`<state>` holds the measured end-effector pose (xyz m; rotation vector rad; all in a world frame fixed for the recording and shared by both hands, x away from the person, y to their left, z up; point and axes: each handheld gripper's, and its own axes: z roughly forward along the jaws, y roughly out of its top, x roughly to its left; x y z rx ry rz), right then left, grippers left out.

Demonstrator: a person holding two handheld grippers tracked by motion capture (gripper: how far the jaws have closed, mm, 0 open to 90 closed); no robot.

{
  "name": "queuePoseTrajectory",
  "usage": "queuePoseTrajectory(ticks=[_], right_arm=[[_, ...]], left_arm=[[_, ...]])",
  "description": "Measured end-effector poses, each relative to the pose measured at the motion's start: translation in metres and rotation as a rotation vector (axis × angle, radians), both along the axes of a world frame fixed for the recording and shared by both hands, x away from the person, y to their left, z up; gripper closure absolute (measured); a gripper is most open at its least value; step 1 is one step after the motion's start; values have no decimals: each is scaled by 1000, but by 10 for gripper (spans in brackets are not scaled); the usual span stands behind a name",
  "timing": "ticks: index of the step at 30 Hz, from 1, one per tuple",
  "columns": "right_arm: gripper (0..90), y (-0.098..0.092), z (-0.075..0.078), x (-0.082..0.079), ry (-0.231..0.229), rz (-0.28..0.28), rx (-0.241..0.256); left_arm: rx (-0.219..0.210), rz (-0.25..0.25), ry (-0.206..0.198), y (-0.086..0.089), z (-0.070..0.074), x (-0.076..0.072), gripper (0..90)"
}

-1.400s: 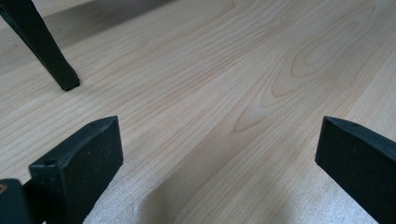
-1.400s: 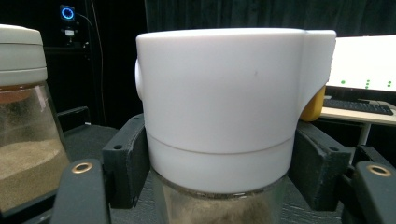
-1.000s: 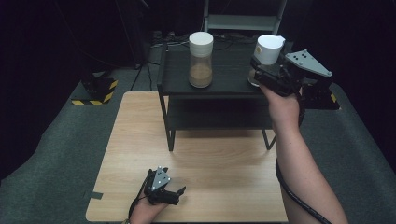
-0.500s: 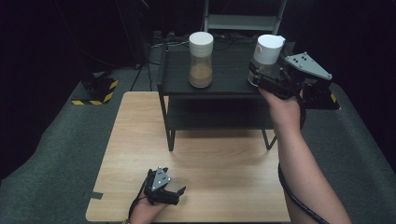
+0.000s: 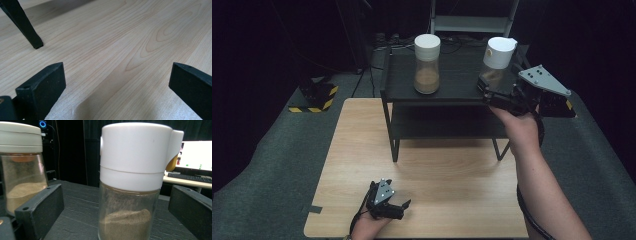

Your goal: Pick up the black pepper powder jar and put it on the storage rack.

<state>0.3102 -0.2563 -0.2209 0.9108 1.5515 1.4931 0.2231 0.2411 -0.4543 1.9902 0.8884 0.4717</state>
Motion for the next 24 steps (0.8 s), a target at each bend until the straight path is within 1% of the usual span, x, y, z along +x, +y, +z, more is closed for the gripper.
queuePoseTrajectory(ticks=[5, 13, 15, 16, 18, 24], right_arm=[[0, -1, -2, -7, -11, 9, -2], [0, -5, -10, -22, -41, 32, -12], [0, -6, -11, -23, -41, 34, -11], [0, -7, -12, -28, -47, 38, -15], [0, -8, -14, -29, -51, 41, -14], [0, -17, -21, -44, -59, 49, -14]], left_arm=[[5, -6, -2, 0, 0, 0, 12], [2, -6, -2, 1, 0, 0, 12], [3, -6, -2, 0, 0, 0, 12], [3, -6, -3, 0, 0, 0, 12], [5, -6, -5, 0, 0, 0, 12], [7, -9, -5, 0, 0, 0, 12]])
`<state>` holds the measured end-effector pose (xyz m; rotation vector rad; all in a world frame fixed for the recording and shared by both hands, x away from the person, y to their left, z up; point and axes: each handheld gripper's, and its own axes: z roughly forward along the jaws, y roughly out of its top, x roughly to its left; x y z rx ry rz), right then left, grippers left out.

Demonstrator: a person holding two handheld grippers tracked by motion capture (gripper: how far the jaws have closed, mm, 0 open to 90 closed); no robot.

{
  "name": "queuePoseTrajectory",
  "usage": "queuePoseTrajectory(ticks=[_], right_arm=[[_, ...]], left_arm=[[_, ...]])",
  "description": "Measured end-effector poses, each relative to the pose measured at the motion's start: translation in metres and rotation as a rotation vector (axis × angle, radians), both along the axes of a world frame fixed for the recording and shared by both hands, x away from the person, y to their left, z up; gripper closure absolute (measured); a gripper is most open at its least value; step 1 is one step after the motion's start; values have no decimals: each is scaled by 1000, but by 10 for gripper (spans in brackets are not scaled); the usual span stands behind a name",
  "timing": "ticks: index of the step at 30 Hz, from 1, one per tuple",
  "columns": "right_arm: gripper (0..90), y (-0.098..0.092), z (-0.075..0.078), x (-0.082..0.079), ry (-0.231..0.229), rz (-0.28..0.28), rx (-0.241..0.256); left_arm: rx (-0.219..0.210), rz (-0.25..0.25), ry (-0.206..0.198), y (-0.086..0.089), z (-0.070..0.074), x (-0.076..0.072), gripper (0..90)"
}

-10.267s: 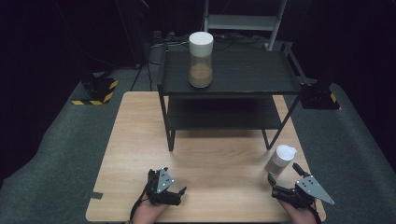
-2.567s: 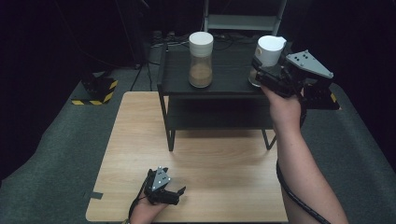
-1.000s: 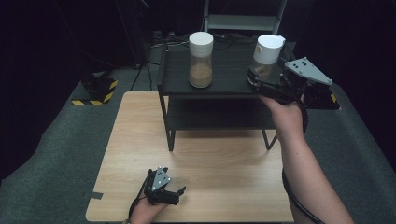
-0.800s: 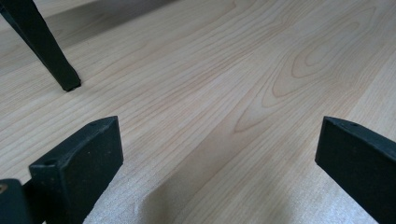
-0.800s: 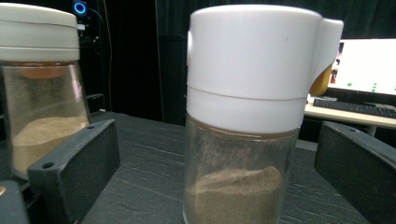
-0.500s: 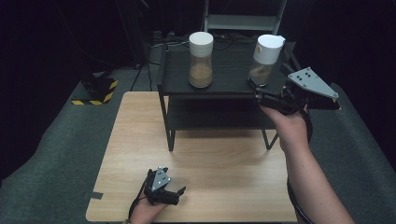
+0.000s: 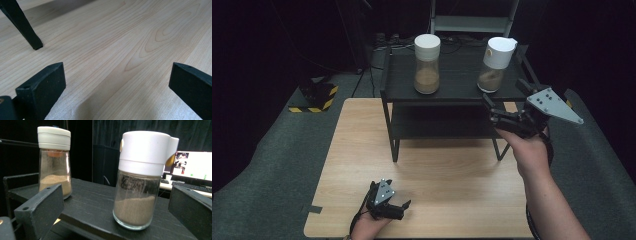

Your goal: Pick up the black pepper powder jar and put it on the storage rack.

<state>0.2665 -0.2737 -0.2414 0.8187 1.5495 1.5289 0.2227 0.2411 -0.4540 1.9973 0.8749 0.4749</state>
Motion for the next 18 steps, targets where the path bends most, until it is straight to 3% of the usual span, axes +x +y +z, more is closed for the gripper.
queuePoseTrajectory(ticks=[13, 18], right_arm=[[0, -14, -18, -27, -13, 32, -19], [0, -17, -32, -40, -12, 35, -48]], left_arm=[[0, 0, -3, 0, 0, -1, 12], [3, 0, -5, 0, 0, -1, 12]])
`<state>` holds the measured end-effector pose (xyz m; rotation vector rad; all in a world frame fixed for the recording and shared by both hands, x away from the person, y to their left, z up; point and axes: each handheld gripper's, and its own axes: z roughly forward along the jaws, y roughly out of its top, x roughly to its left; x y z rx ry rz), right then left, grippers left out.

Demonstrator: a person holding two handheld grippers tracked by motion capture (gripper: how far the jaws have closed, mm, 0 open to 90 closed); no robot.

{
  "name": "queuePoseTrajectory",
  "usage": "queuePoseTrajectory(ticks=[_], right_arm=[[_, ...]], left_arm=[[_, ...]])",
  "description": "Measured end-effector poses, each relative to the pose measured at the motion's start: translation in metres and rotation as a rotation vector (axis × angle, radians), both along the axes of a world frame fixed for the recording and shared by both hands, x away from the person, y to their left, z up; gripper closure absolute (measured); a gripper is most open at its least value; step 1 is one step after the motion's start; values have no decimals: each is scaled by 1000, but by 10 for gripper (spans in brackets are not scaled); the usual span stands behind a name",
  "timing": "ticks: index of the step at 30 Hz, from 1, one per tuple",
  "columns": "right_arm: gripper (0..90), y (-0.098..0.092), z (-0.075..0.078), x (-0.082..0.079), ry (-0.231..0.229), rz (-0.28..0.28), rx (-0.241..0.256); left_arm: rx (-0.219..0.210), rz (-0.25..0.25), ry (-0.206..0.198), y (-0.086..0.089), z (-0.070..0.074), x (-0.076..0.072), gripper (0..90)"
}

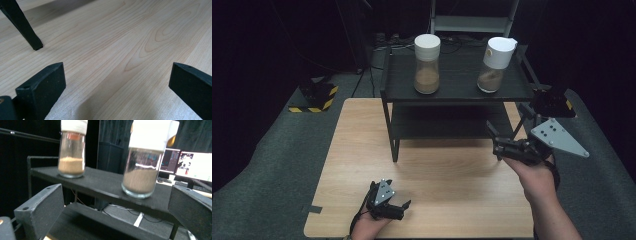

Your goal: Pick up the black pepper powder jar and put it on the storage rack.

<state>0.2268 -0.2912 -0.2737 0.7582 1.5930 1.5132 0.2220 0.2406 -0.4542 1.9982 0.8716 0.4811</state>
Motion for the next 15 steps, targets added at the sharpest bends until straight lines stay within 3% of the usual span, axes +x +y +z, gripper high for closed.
queuePoseTrajectory(ticks=[7, 15], right_arm=[[0, -2, -22, -10, 17, 9, -24], [0, -4, -58, -21, 67, 14, -63]], left_arm=[[0, 1, -1, 0, 0, 0, 12], [5, 0, -3, -1, 0, -1, 12]])
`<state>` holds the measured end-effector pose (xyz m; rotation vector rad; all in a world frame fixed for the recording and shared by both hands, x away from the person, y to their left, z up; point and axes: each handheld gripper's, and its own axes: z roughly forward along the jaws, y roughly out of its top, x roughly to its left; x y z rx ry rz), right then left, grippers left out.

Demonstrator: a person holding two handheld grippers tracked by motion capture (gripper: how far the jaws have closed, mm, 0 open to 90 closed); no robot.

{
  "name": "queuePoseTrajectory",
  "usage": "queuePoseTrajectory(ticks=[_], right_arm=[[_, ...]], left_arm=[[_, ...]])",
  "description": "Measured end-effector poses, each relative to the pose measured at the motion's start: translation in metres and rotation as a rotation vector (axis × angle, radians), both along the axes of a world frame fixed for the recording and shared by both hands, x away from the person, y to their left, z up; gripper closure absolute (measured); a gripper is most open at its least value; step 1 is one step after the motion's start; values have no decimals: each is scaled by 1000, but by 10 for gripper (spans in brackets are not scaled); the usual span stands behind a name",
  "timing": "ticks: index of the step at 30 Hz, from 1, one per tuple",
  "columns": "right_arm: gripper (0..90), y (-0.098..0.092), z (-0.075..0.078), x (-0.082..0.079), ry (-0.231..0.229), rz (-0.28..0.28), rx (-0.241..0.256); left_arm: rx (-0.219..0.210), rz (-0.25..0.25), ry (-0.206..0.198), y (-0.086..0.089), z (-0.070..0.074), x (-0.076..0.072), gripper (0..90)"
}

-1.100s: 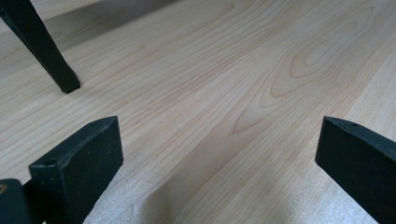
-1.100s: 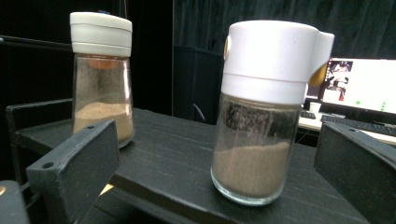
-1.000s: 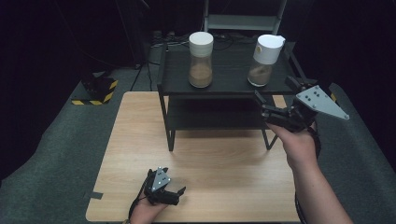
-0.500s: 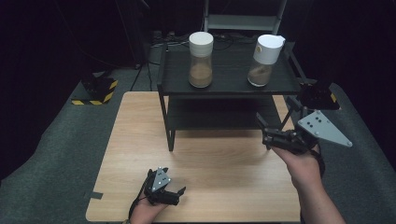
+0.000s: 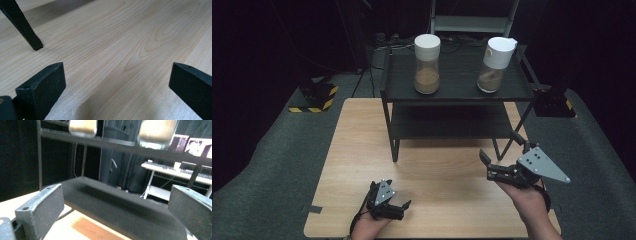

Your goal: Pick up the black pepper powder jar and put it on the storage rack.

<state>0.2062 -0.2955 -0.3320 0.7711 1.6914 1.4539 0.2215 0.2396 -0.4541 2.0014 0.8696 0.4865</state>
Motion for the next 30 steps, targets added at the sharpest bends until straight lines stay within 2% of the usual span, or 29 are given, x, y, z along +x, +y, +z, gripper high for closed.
queuePoseTrajectory(ticks=[16, 22, 26, 30], right_arm=[[0, -4, -65, -9, 116, -27, -85], [0, -6, -95, -10, 186, -43, -129], [4, -6, -110, -7, 228, -53, -166], [4, -7, -119, -5, 253, -57, -197]], left_arm=[[5, -2, -3, -1, 0, 0, 12], [4, 9, -4, -1, 0, -1, 12], [13, 4, -3, -3, 1, -1, 12], [21, -1, -13, -3, 1, -2, 12]])
